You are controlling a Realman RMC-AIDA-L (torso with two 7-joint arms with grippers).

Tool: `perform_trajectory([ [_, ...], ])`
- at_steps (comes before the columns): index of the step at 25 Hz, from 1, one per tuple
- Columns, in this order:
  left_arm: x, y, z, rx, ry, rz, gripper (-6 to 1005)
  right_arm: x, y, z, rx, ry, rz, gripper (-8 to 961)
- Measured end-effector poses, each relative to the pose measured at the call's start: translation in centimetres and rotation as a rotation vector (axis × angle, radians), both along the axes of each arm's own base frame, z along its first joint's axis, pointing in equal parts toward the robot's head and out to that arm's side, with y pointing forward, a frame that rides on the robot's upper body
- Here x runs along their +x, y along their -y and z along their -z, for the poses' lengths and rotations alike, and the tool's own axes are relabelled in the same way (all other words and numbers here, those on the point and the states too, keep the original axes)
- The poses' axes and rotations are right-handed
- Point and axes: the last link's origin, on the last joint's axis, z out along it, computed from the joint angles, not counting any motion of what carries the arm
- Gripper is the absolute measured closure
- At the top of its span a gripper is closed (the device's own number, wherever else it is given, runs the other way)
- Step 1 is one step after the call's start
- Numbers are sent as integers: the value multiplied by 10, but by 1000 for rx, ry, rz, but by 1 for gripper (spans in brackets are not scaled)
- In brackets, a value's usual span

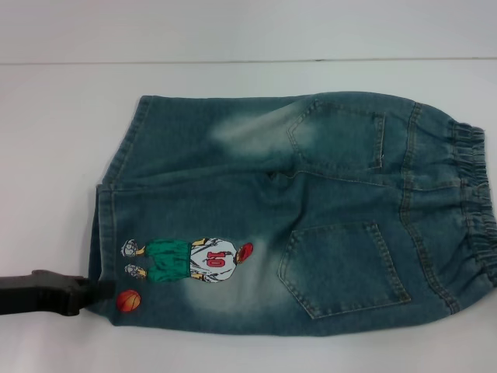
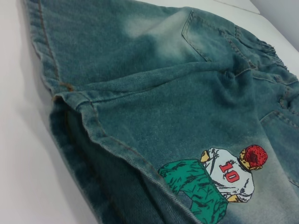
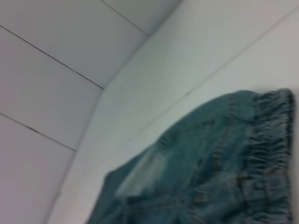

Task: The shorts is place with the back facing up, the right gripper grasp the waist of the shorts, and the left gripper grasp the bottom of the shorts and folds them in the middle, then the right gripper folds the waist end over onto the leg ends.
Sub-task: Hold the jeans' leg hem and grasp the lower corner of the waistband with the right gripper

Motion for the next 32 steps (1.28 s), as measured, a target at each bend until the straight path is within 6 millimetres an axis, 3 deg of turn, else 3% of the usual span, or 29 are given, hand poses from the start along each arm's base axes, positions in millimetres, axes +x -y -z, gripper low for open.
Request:
perform_trajectory([
  [21,1,1,1,-10,10,-1,982,11,-2,25,-42,128,17,82],
  [32,3,0,1,-7,15,3,982,5,-7,34,-73,128,-3,87],
])
